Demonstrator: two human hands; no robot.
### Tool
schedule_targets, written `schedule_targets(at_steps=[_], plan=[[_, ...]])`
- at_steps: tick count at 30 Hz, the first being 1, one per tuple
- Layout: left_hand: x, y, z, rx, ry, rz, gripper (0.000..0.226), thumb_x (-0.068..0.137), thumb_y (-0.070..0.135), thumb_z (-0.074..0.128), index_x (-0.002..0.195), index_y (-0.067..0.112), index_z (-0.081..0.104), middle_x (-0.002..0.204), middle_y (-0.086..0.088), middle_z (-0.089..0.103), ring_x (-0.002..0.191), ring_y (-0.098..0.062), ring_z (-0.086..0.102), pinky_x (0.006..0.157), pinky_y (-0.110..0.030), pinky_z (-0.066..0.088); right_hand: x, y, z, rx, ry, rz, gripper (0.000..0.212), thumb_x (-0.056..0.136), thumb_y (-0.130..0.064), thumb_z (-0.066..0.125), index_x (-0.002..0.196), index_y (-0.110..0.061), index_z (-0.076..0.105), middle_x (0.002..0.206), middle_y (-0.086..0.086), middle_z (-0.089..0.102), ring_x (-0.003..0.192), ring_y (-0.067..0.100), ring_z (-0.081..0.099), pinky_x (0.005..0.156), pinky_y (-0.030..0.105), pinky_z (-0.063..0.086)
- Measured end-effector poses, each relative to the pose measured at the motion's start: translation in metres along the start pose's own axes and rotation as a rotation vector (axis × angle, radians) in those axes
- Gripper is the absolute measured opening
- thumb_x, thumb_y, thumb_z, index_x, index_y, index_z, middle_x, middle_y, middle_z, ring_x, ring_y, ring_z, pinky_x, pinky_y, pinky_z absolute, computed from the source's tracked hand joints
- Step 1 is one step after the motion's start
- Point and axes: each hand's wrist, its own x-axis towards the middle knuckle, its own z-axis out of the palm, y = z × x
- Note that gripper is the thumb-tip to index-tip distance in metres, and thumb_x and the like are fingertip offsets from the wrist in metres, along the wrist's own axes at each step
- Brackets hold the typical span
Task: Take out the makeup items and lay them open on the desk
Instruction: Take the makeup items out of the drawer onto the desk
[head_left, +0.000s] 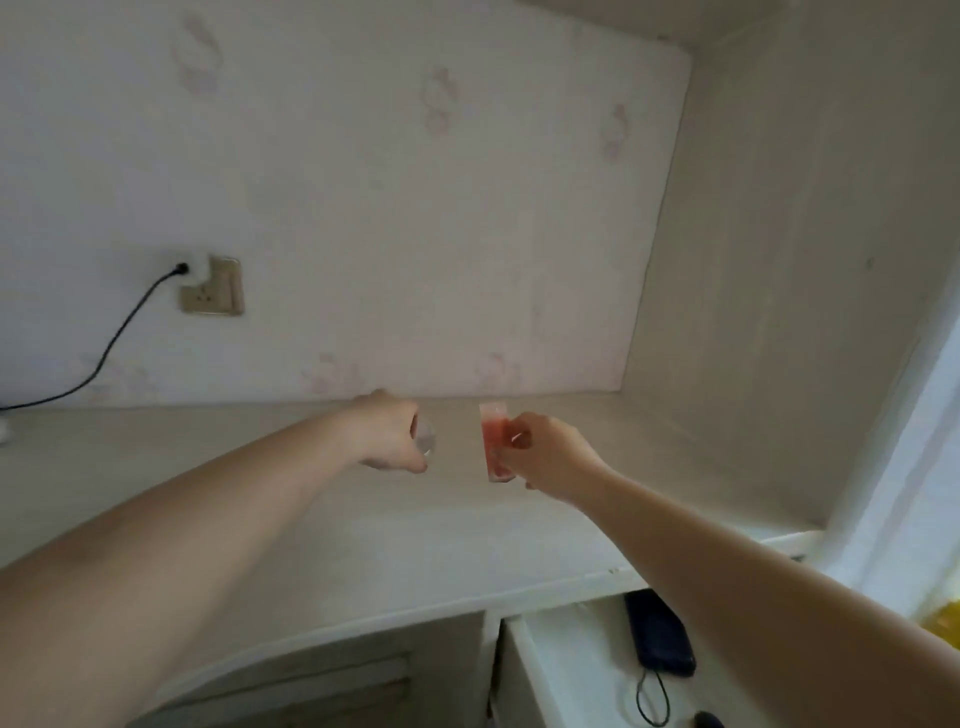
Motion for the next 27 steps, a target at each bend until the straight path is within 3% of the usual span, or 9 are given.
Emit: schedule_targets(at_steps=[4, 7, 10, 13, 16, 20, 24, 27], plan=[[0.003, -0.083, -0.006, 0.031, 0.016, -0.118, 0.017, 0.067, 0.035, 0.065, 0.073, 0.020, 0.058, 0.092, -0.004, 0.064, 0.087, -0.023, 0.063, 0.065, -0.022, 0.042, 0.049, -0.045, 0.056, 0.090, -0.063, -0.052, 0.026, 0.083, -0.031, 0.058, 0.108, -0.022, 0.060, 0.099, -0.005, 0.066, 0.090, 0.020, 0.065, 0.082, 0.040, 0.056], [0.005, -0.158, 0.000, 0.003, 0.078, -0.292, 0.031, 0.069, 0.042, 0.065, 0.087, 0.019, 0.054, 0.105, -0.009, 0.059, 0.099, -0.028, 0.058, 0.073, -0.025, 0.042, 0.089, -0.088, 0.112, 0.220, -0.170, -0.097, 0.009, 0.085, -0.021, 0.058, 0.094, -0.022, 0.056, 0.080, -0.009, 0.062, 0.077, 0.015, 0.061, 0.074, 0.033, 0.053], [0.003, -0.181, 0.014, -0.051, 0.162, -0.363, 0.045, 0.062, 0.048, 0.063, 0.092, 0.016, 0.051, 0.109, -0.012, 0.057, 0.102, -0.032, 0.055, 0.081, -0.031, 0.046, 0.097, -0.097, 0.132, 0.391, -0.165, -0.066, 0.008, 0.086, -0.010, 0.058, 0.087, -0.017, 0.055, 0.072, -0.005, 0.059, 0.065, 0.014, 0.053, 0.058, 0.027, 0.043], [0.001, -0.221, 0.027, -0.075, 0.228, -0.477, 0.056, 0.063, 0.051, 0.064, 0.102, 0.013, 0.054, 0.111, -0.011, 0.058, 0.106, -0.033, 0.055, 0.086, -0.034, 0.046, 0.121, -0.117, 0.177, 0.465, -0.183, -0.055, 0.016, 0.083, -0.014, 0.063, 0.081, -0.028, 0.056, 0.078, -0.009, 0.062, 0.072, 0.018, 0.057, 0.068, 0.035, 0.051], [-0.001, -0.255, 0.041, -0.096, 0.308, -0.572, 0.053, 0.066, 0.046, 0.065, 0.108, 0.015, 0.053, 0.116, -0.008, 0.057, 0.111, -0.031, 0.053, 0.087, -0.033, 0.044, 0.133, -0.137, 0.216, 0.474, -0.207, -0.077, 0.016, 0.080, -0.020, 0.066, 0.088, -0.031, 0.058, 0.089, -0.008, 0.065, 0.084, 0.018, 0.063, 0.082, 0.042, 0.056], [0.001, -0.276, 0.053, -0.129, 0.425, -0.641, 0.063, 0.071, 0.042, 0.066, 0.122, 0.012, 0.044, 0.122, -0.009, 0.053, 0.116, -0.031, 0.048, 0.091, -0.035, 0.043, 0.143, -0.156, 0.255, 0.486, -0.234, -0.088, 0.016, 0.082, -0.020, 0.065, 0.093, -0.028, 0.057, 0.091, -0.007, 0.065, 0.087, 0.015, 0.063, 0.083, 0.034, 0.052], [0.005, -0.285, 0.060, -0.163, 0.516, -0.658, 0.070, 0.072, 0.042, 0.068, 0.126, 0.011, 0.036, 0.123, -0.009, 0.052, 0.117, -0.032, 0.046, 0.093, -0.035, 0.042, 0.151, -0.165, 0.275, 0.462, -0.210, -0.118, 0.016, 0.079, -0.027, 0.066, 0.080, -0.039, 0.055, 0.093, -0.007, 0.067, 0.092, 0.015, 0.063, 0.080, 0.026, 0.047], [0.008, -0.288, 0.064, -0.193, 0.516, -0.655, 0.068, 0.072, 0.043, 0.069, 0.123, 0.011, 0.037, 0.122, -0.009, 0.052, 0.116, -0.031, 0.045, 0.091, -0.034, 0.042, 0.157, -0.167, 0.283, 0.449, -0.211, -0.145, 0.017, 0.081, -0.025, 0.066, 0.091, -0.036, 0.059, 0.095, -0.007, 0.067, 0.094, 0.013, 0.062, 0.082, 0.024, 0.045]])
